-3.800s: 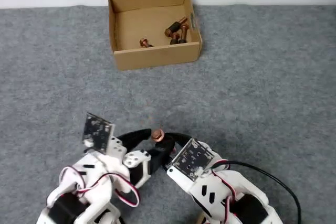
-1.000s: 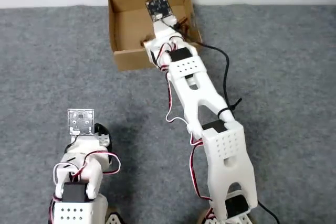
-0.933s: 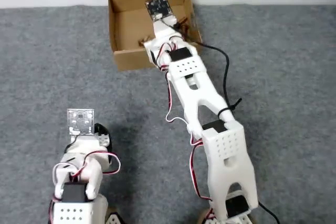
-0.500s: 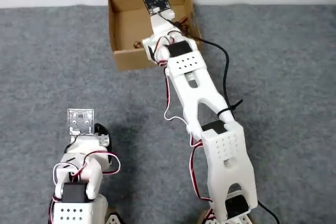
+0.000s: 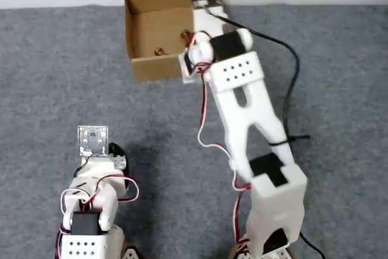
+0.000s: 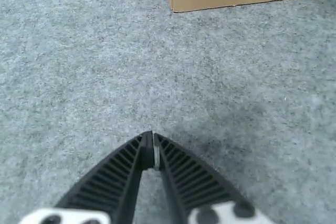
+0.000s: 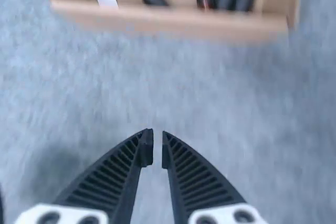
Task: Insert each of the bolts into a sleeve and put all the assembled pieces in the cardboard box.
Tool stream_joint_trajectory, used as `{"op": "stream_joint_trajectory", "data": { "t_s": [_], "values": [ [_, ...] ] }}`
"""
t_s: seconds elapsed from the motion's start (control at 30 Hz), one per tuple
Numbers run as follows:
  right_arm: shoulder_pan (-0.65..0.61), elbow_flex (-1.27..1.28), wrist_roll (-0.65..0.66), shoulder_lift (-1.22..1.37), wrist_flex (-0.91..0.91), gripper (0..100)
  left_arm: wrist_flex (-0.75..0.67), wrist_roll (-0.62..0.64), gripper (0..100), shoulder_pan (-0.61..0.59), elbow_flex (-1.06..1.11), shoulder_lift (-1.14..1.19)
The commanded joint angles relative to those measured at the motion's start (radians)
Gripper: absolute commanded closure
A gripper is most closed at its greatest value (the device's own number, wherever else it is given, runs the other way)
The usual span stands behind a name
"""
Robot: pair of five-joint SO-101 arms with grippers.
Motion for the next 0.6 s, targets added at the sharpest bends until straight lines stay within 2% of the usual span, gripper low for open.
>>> {"op": "stream_joint_trajectory", "data": {
  "t_s": [0.0,0.17,0.23,0.43,0.57],
  "values": [
    [0.05,-0.048,-0.074,-0.136,0.13,99.1,-0.012,-0.011,99,-0.006,-0.005,-0.006],
    [0.119,-0.025,-0.086,-0.309,0.127,99.1,0.012,-0.009,99,0.002,-0.005,-0.011],
    [0.136,0.052,-0.034,-0.394,0.127,99.1,0.023,-0.009,99,0.015,-0.005,-0.011],
    [0.163,0.436,0.074,-0.739,0.124,99.0,0.146,-0.006,99,0.008,-0.005,-0.012],
    [0.206,0.689,0.083,-0.951,0.117,99.0,0.153,-0.006,99,-0.048,-0.005,-0.014]
  ]
}}
